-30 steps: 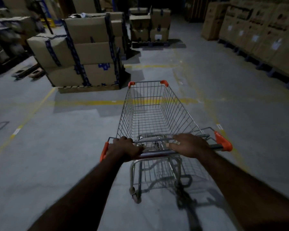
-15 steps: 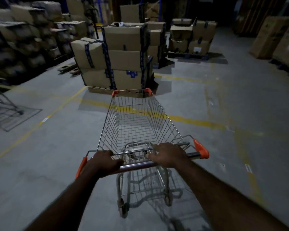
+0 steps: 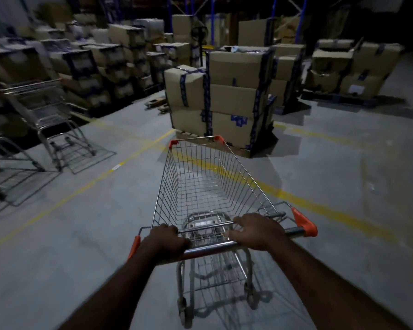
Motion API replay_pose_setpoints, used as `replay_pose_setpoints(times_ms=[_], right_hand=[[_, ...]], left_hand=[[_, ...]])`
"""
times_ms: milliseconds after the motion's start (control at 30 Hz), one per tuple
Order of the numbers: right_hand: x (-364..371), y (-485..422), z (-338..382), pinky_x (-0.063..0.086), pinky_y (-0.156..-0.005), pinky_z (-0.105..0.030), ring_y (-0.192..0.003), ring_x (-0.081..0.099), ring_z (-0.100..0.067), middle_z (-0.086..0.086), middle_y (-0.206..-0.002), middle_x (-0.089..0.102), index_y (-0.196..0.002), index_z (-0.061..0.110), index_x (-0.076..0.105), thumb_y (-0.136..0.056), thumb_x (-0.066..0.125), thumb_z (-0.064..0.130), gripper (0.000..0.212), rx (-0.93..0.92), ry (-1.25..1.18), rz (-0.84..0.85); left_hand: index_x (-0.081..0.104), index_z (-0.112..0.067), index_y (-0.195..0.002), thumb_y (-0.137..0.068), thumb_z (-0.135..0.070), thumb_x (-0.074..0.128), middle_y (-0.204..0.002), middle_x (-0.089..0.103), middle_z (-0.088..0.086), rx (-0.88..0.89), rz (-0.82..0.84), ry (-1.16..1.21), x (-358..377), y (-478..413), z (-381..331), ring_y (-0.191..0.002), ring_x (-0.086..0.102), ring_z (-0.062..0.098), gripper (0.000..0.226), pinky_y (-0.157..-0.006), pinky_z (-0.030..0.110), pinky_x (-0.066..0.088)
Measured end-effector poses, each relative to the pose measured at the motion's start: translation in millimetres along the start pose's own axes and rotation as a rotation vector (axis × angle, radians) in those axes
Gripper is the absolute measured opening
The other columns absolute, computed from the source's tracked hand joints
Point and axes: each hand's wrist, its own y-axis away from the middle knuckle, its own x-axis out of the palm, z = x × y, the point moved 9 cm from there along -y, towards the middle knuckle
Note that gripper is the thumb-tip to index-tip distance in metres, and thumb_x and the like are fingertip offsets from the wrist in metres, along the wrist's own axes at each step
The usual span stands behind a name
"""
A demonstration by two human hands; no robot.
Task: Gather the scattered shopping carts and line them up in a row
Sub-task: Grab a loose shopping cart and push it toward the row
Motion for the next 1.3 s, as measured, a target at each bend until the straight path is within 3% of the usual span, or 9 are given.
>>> replay_pose_setpoints(times_ms=[100,167,300,400,600,767,967,1133,1300], right_hand=[[-18,-40,0,0.047,-0.098,-0.046,-0.122,0.056,-0.024,-0.001,-0.135,0.060,-0.137,0.030,0.058,-0.071,0.036,0.083,0.087,-0.032,0.015,-0.005],[-29,-69,2,0.046,-0.100,-0.046,-0.126,0.054,-0.024,-0.001,-0.139,0.059,-0.141,0.032,0.054,-0.074,0.038,0.079,0.083,-0.057,0.022,0.000],[-46,-131,1,0.041,-0.106,-0.047,-0.137,0.044,-0.022,0.002,-0.151,0.049,-0.149,0.037,0.042,-0.080,0.042,0.076,0.080,-0.088,0.046,0.016],[-62,-176,3,0.040,-0.108,-0.047,-0.139,0.042,-0.022,0.003,-0.153,0.046,-0.148,0.039,0.043,-0.078,0.042,0.076,0.079,-0.102,0.060,0.016],[-88,-259,10,0.043,-0.104,-0.046,-0.135,0.046,-0.023,0.002,-0.150,0.050,-0.145,0.036,0.048,-0.082,0.043,0.071,0.073,-0.152,0.092,0.017],[-113,-339,19,0.045,-0.100,-0.045,-0.129,0.051,-0.023,0.000,-0.146,0.055,-0.142,0.033,0.053,-0.082,0.044,0.069,0.070,-0.225,0.108,0.028],[-146,-438,29,0.049,-0.096,-0.044,-0.118,0.059,-0.023,0.000,-0.134,0.063,-0.132,0.033,0.061,-0.076,0.047,0.069,0.069,-0.283,0.077,0.039],[-167,-502,39,0.048,-0.098,-0.043,-0.122,0.057,-0.024,-0.002,-0.137,0.062,-0.137,0.029,0.059,-0.078,0.046,0.069,0.072,-0.340,0.090,0.074],[-185,-564,56,0.050,-0.094,-0.042,-0.116,0.060,-0.025,-0.003,-0.133,0.064,-0.138,0.029,0.058,-0.078,0.045,0.066,0.072,-0.401,0.141,0.090]], left_hand=[[0.067,-0.025,-0.121,-0.065,-0.077,0.033,-0.123,0.061,0.009,-0.010,0.032,-0.022,-15,-38,2,-0.113,0.054,0.028,0.084,-0.077,0.035,0.037],[0.067,-0.023,-0.121,-0.084,-0.068,0.042,-0.122,0.062,0.009,-0.013,0.023,-0.007,-27,-59,2,-0.113,0.056,0.028,0.064,-0.083,0.036,0.042],[0.064,-0.021,-0.093,-0.082,-0.063,0.049,-0.104,0.068,0.006,-0.078,-0.059,0.122,-53,-104,12,-0.089,0.059,0.020,0.046,-0.072,0.030,0.044],[0.062,-0.023,-0.087,-0.086,-0.054,0.054,-0.096,0.068,0.005,-0.103,-0.129,0.215,-78,-131,15,-0.086,0.061,0.019,0.032,-0.070,0.029,0.047],[0.055,-0.021,-0.073,-0.088,-0.046,0.053,-0.086,0.065,0.003,-0.183,-0.262,0.241,-123,-187,24,-0.081,0.057,0.020,0.029,-0.066,0.029,0.040],[0.068,-0.017,-0.094,-0.093,-0.043,0.050,-0.097,0.071,0.004,-0.243,-0.328,0.237,-161,-244,30,-0.089,0.063,0.021,0.032,-0.075,0.030,0.049],[0.064,-0.016,-0.084,-0.091,-0.040,0.044,-0.087,0.068,0.003,-0.413,-0.517,0.154,-215,-294,31,-0.075,0.054,0.020,0.032,-0.065,0.030,0.042],[0.059,-0.016,-0.075,-0.090,-0.042,0.043,-0.078,0.063,0.000,-0.511,-0.501,0.191,-240,-342,40,-0.074,0.057,0.019,0.034,-0.063,0.029,0.041],[0.064,-0.020,-0.078,-0.091,-0.038,0.047,-0.084,0.069,0.000,-0.547,-0.522,0.183,-269,-389,51,-0.075,0.056,0.019,0.029,-0.064,0.029,0.040]])
